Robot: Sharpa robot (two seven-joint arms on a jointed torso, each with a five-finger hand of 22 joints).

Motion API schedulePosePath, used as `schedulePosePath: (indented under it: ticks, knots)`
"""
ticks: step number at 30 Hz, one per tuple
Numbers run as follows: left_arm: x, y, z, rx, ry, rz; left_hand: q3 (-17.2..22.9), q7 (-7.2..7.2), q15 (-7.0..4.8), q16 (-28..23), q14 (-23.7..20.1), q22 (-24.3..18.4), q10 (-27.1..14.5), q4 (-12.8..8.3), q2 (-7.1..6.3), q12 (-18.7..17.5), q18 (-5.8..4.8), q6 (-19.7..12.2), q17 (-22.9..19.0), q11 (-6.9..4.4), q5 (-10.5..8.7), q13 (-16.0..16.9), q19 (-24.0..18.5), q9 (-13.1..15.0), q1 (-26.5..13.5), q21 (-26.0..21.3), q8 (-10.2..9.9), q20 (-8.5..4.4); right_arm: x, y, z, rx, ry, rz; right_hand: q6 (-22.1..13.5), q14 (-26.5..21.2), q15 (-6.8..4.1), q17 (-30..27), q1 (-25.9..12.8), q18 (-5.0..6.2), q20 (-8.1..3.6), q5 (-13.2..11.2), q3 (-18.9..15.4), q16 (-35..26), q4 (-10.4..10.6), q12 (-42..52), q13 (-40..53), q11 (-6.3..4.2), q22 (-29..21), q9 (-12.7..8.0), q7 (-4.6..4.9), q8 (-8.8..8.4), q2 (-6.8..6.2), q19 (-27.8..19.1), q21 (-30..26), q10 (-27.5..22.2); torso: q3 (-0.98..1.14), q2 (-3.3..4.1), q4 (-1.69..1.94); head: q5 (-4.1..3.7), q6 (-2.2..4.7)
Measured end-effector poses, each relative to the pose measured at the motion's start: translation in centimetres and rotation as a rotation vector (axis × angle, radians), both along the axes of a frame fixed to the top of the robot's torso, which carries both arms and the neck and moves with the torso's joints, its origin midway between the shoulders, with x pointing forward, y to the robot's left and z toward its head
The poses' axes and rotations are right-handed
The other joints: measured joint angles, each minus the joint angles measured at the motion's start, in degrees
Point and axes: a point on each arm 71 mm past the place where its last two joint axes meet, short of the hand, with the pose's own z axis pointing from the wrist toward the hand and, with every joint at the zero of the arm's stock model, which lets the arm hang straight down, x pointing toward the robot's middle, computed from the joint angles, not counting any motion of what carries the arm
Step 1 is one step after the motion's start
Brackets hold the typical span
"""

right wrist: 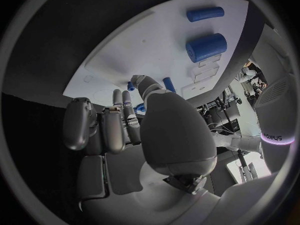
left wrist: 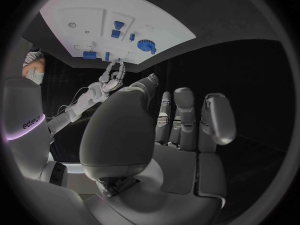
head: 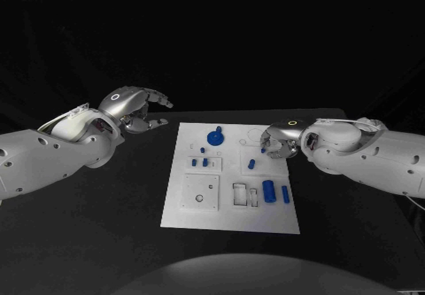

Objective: Assemble the parts on the task board

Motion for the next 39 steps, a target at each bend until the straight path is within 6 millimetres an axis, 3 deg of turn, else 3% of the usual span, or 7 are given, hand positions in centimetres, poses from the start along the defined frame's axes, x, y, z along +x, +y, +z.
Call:
schedulePosePath:
  ticks: [4, 13, 23, 28, 36, 38, 39]
  knots:
    - [0.1, -0.1, -0.1, 0.005, 0.003, -0.002, 0.52, 0.7, -0.21, 0.0, -0.21, 0.0, 0.37, 0.08, 0.22, 0.03, 0.0, 0.7, -0.16, -0.24, -0.23, -0.2, 0.0, 0.0, 0.22, 0.0, 0.0, 0.0, 0.1, 0.0, -0.1, 0.004, 0.003, -0.005, 0.2, 0.0, 0.0, -0.17, -0.04, 0.0, 0.0, 1.35, 1.55, 0.0, -0.41, 0.38, 0.1, -0.04, 0.0, 0.39, 0.2, 0.0, -0.04, 0.0, 0.0, 0.78, 0.0, -0.02, 0.08, -0.25, 0.0]
    - [0.1, -0.2, -0.2, 0.014, 0.015, -0.001, 0.66, 0.7, -0.21, 0.0, -0.21, 0.0, 0.37, -0.07, 0.22, 0.36, 0.01, 0.7, -0.53, -0.24, -0.22, -0.26, 0.0, -0.12, 0.22, -0.3, 0.0, 0.0, 0.2, 0.1, -0.6, 0.02, 0.004, -0.012, 0.2, -0.24, 0.19, -0.99, -0.26, 0.0, -0.22, 0.99, 3.51, -0.01, -0.8, 0.73, 0.26, -0.03, -0.01, 0.46, 0.2, -1.11, -0.27, -0.22, -0.01, 1.61, 0.0, -0.07, 0.16, 0.14, 0.0]
    - [0.2, -0.3, -0.3, 0.022, 0.03, 0.004, 0.98, 0.69, -0.21, 0.0, -0.21, 0.0, 0.79, -0.07, 0.45, 0.37, 0.0, 0.7, -0.86, -0.25, -0.43, -0.26, 0.0, -0.19, 0.44, -0.57, 0.0, 0.0, 0.2, 0.1, -1.0, 0.045, 0.015, -0.021, 1.71, -1.48, 0.22, -2.57, -0.26, 0.01, 0.1, 0.99, 5.33, -0.85, -2.14, 1.27, 0.4, 0.16, -0.01, 1.46, 0.58, -0.7, -0.27, -1.19, -0.86, 2.62, 0.0, -0.16, 0.1, 0.41, 0.0]
    - [0.3, -0.4, -0.4, 0.025, 0.038, 0.006, 0.97, 0.69, -0.29, -0.18, -0.53, 0.0, 0.92, -0.07, 0.44, 0.6, 0.0, 0.7, -1.03, -0.11, -0.42, -0.29, 0.0, -0.24, 0.44, -0.68, 0.01, 0.0, 0.3, 0.1, -1.0, 0.056, 0.019, -0.022, 3.22, -1.86, 0.02, -3.42, -0.26, 0.01, -0.08, 0.99, 6.12, -1.27, -2.93, 1.27, 0.4, -0.14, -0.01, 3.82, 0.24, 1.29, -0.25, -1.55, -1.06, 3.35, 0.0, -0.18, 0.06, 0.32, 0.0]
    - [0.4, -0.5, -0.5, 0.032, 0.053, 0.006, 1.14, 1.0, -0.2, -0.34, -0.62, -0.01, 0.99, 0.1, 0.44, 0.61, 0.01, 1.0, -1.29, -0.04, -0.42, -0.32, 0.0, -0.29, 0.44, -0.91, 0.02, 0.0, 0.4, 0.1, -1.2, 0.073, 0.027, -0.028, 2.18, -2.58, -0.3, -4.64, -1.15, 0.01, -0.41, 0.99, 5.71, -1.82, -4.93, 1.72, 0.73, -0.65, -0.02, 11.98, -0.18, 6.83, 1.23, -2.29, -1.48, 3.86, -0.01, -0.19, 0.03, 0.1, 0.0]
    - [0.4, -0.5, -0.6, 0.034, 0.058, 0.007, 1.14, 1.0, -0.2, -0.34, -0.62, 0.0, 0.99, 0.09, 0.44, 0.61, 0.0, 1.0, -1.4, -0.04, -0.42, -0.32, 0.0, -0.29, 0.44, -0.91, 0.02, 0.0, 0.4, 0.1, -1.3, 0.077, 0.029, -0.03, 1.62, -2.58, -0.3, -4.64, -1.33, 0.01, -0.41, 0.46, 5.71, -1.82, -4.93, 2.0, 0.84, -0.65, -0.02, 12.62, -0.19, 7.71, 1.4, -2.29, -1.48, 3.85, -0.01, -0.19, 0.05, 0.1, 0.0]
    - [0.4, -0.5, -0.6, 0.034, 0.059, 0.007, 1.14, 1.0, -0.2, -0.34, -0.62, 0.0, 0.99, 0.1, 0.44, 0.61, 0.0, 1.0, -1.4, -0.04, -0.42, -0.32, 0.0, -0.28, 0.44, -0.91, 0.02, 0.0, 0.4, 0.1, -1.3, 0.078, 0.03, -0.031, 1.41, -2.58, -0.3, -4.64, -1.34, 0.01, -0.41, 0.16, 5.71, -1.82, -4.93, 2.0, 0.85, -0.65, -0.02, 13.96, -0.22, 7.74, 1.41, -2.29, -1.48, 3.85, 0.0, -0.19, 0.06, 0.1, 0.0]
